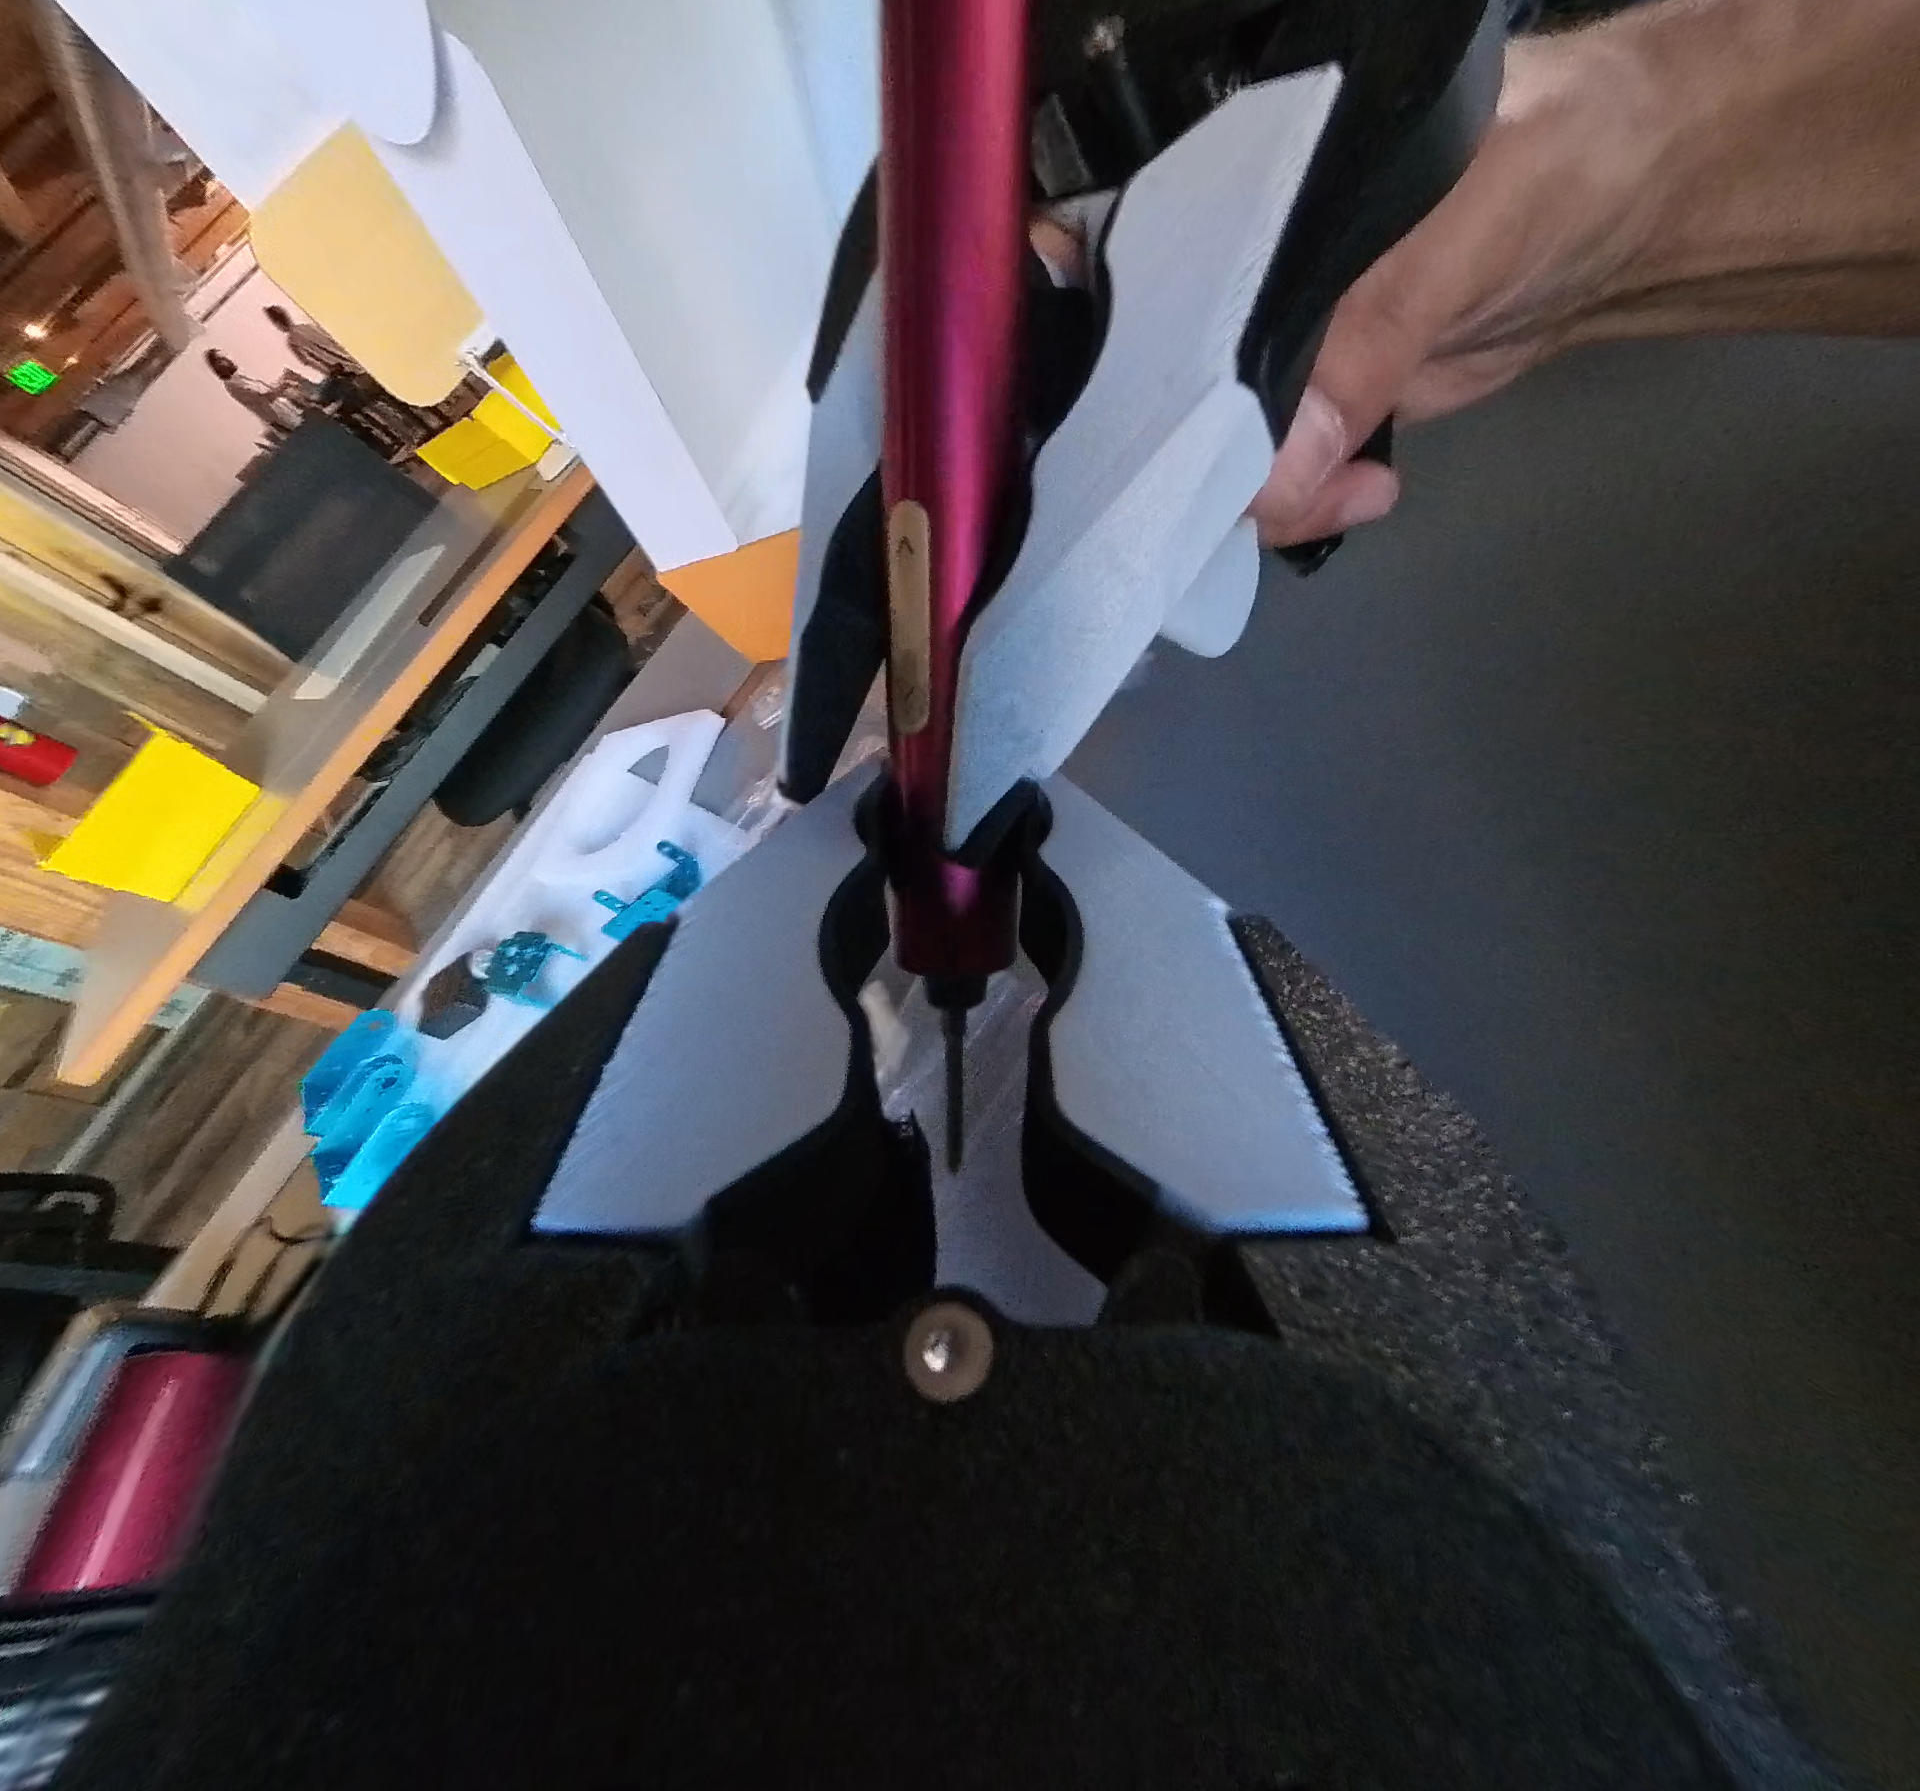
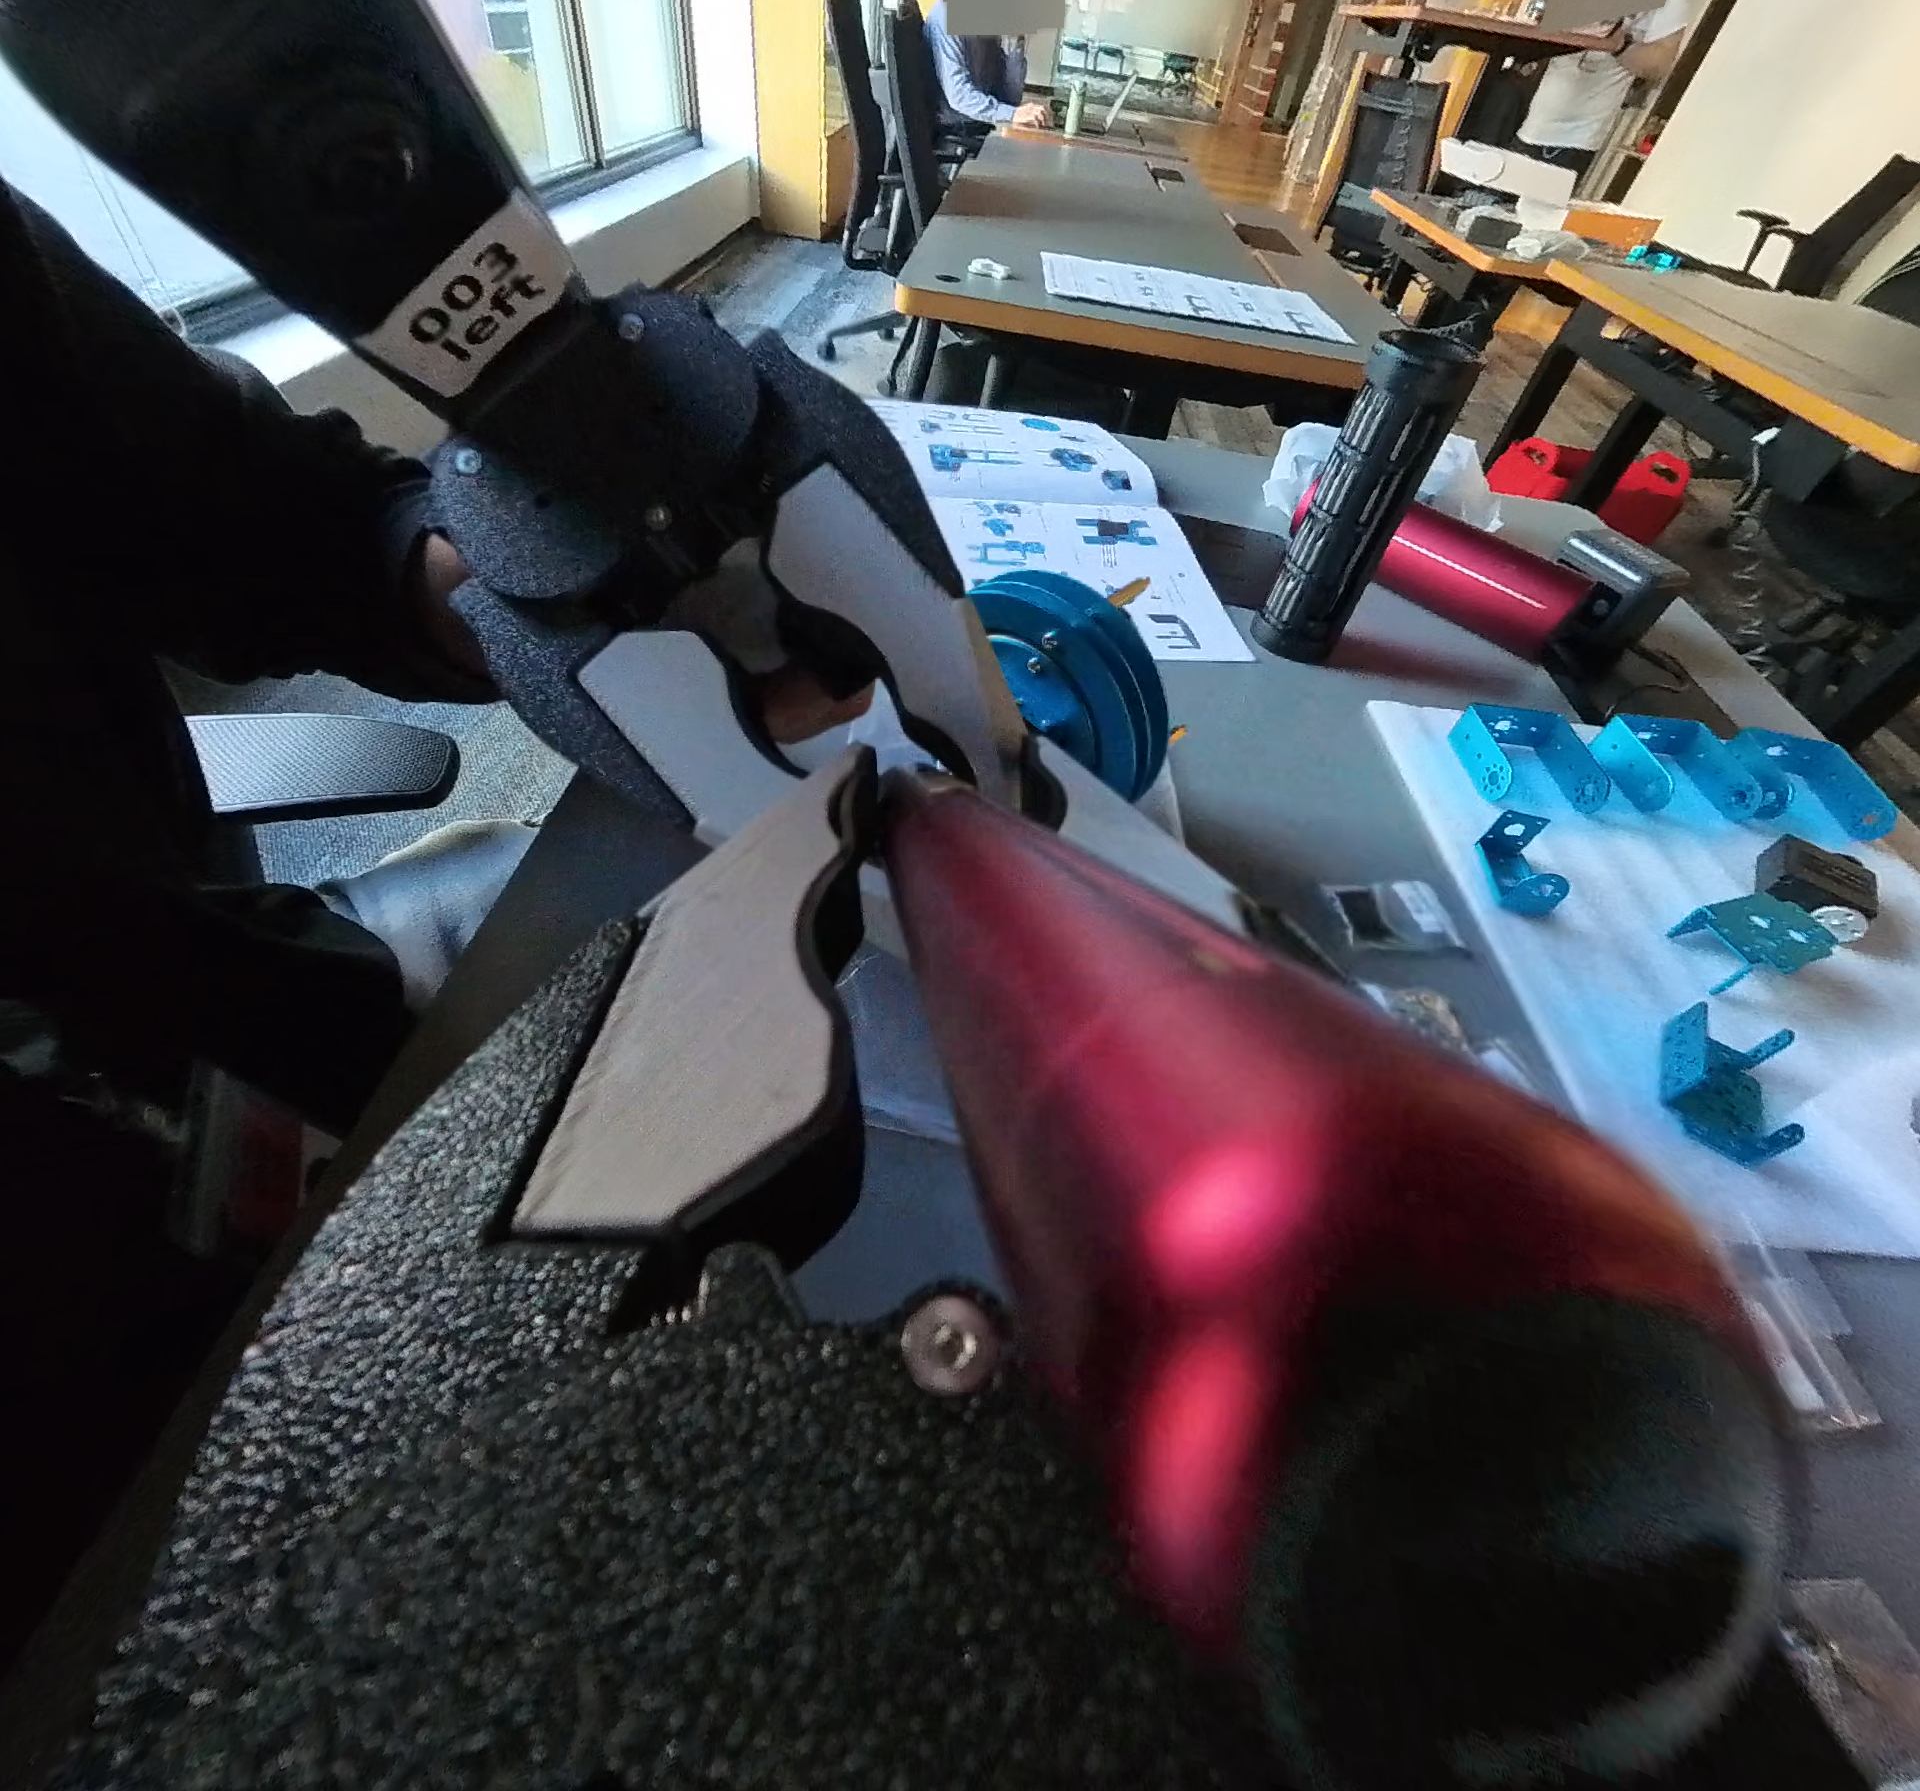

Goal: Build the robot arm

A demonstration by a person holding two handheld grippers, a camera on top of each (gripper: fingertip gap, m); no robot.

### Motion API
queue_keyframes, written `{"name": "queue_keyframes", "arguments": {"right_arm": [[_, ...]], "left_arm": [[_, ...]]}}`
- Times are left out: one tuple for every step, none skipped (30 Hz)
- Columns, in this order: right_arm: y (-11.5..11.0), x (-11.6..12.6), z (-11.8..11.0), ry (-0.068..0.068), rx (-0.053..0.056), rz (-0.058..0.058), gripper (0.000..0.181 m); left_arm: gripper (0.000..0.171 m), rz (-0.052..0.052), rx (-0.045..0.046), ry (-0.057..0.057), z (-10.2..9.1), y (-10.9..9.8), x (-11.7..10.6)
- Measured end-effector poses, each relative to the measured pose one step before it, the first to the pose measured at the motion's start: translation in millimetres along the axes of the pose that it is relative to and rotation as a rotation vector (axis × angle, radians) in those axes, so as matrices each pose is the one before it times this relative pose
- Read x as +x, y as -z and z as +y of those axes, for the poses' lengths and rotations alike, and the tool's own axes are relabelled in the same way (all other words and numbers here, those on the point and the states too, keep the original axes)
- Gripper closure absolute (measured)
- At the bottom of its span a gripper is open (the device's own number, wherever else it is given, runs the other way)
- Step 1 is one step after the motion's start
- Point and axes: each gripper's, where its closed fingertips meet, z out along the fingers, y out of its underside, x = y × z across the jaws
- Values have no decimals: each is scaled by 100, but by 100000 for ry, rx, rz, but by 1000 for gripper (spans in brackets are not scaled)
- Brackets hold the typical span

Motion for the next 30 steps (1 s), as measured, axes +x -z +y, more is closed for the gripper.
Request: {"name": "queue_keyframes", "arguments": {"right_arm": [[-108, -4, 147, 839, -530, 536, 153], [-89, 19, 162, 1095, -667, 774, 153], [-61, -42, 177, 627, -1171, 45, 155], [-14, 43, 39, -329, -564, 207, 155], [-7, 149, -123, 8, 192, 1221, 156], [-54, 136, -67, 2218, 271, 2043, 156], [-140, 78, 212, 2618, -1590, 1808, 158], [-186, 78, 201, 1688, -1549, 1686, 158], [-134, 20, 21, 444, -234, 911, 159], [-65, -61, -27, -311, 239, -236, 160], [-31, -7, 52, -189, -28, -91, 161], [18, 285, 54, 437, -19, 1984, 161], [71, 195, -20, -354, 565, 1049, 161], [-2, -249, 53, -1630, -18, -2291, 161], [-56, -225, 110, -1609, -486, -2082, 161], [-93, -57, 83, 176, -168, -265, 161], [-160, -22, 175, 1259, -600, 674, 161], [-167, 7, 157, 1480, -599, 1136, 160], [-142, 9, 159, 381, -746, 682, 160], [-103, -21, 228, -700, -1170, -216, 159], [-50, 47, 267, -439, -1394, -146, 160], [-39, 75, 236, 114, -709, 344, 159], [-46, 54, 254, 350, -896, 411, 158], [-10, -38, 67, 77, -39, -341, 159], [19, -132, -27, -375, 351, -986, 160], [58, -52, -46, 644, 99, -362, 160], [55, 13, -82, 914, 443, 468, 160], [9, 13, 0, 146, -144, 285, 160], [42, 43, 9, 1149, -179, 741, 160], [19, 35, -33, 1761, 348, 1313, 160]], "left_arm": [[153, -1942, -1955, -3878, 281, -46, -58], [154, -1180, -1814, -3582, 298, -54, 13], [154, 200, -758, -1577, 184, -23, 64], [153, 172, 799, 559, 10, -31, -39], [152, -929, 1426, 1494, -28, -65, -221], [152, -1631, 639, 419, 109, -81, -183], [152, -1805, -1061, -1026, 344, -124, -82], [152, -3104, -1107, -2001, 347, -75, -216], [152, -3338, 227, -1658, 159, -20, -195], [152, -2606, -318, -1218, 223, -7, -156], [146, -4255, -2493, -1238, 533, -29, -526], [135, -6411, -2958, -1663, 654, -42, -906], [136, -1704, -1341, -1183, 434, 1, -178], [145, 3469, 1229, -310, 25, 151, 678], [152, 1832, 1128, -272, 14, 101, 509], [153, -915, 236, -834, 123, 15, 41], [153, -506, -637, -679, 213, -63, -1], [153, -187, -324, -734, 194, -63, 11], [153, -308, -19, -707, 150, -42, -18], [153, 163, 239, 152, 88, -21, 20], [153, 652, -62, 352, 53, -3, 61], [153, -641, 368, 326, -52, 48, -141], [153, -6, 195, -123, -66, 57, -37], [153, 1014, -548, -407, 22, 11, 141], [153, 202, -14, -671, -48, 20, 31], [154, -46, 243, -697, -83, 19, 12], [153, -431, 118, -404, -70, 19, -89], [153, -17, -67, -508, -8, -15, -29], [153, -474, 421, -70, -45, -31, -70], [152, -446, 226, 960, 9, -18, -71]]}}
